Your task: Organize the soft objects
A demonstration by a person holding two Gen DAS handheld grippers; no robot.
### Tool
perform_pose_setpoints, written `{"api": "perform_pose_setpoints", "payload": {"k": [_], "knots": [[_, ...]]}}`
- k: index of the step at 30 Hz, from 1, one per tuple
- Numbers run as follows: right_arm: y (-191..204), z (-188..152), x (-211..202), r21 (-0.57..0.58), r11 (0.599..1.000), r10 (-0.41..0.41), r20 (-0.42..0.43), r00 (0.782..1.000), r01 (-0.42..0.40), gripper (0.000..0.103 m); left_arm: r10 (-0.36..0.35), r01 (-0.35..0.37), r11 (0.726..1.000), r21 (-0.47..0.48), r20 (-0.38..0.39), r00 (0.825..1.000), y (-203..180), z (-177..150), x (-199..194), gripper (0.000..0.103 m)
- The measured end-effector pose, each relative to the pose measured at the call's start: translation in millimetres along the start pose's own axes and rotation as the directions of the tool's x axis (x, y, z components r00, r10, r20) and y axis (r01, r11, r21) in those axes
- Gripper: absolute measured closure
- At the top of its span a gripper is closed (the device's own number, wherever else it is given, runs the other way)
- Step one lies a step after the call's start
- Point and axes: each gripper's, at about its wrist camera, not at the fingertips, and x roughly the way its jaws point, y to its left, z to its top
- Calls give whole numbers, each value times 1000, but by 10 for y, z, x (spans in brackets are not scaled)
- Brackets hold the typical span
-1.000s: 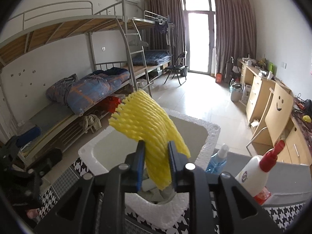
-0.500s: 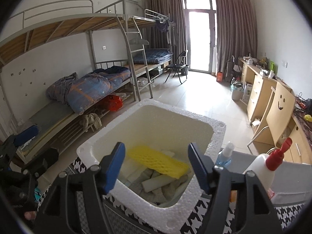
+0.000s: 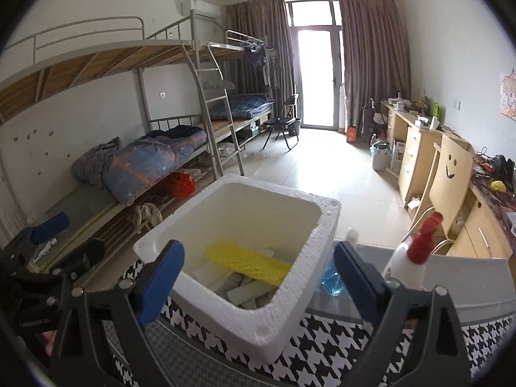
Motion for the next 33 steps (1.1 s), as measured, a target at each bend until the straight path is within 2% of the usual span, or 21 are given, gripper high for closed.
{"api": "perform_pose_setpoints", "payload": {"k": [16,24,33], "knots": [[91,-112,-651,-42,997,-58,109,992,63,7,-78,76,996,41,58,995,-282,-2,-499,1],[59,-285,-942,-12,997,-78,144,987,81,7,-122,118,991,60,82,989,-404,-60,-791,1],[112,-492,-1240,-36,992,-115,178,977,124,7,-149,145,988,51,105,983,-410,-113,-979,1]]}}
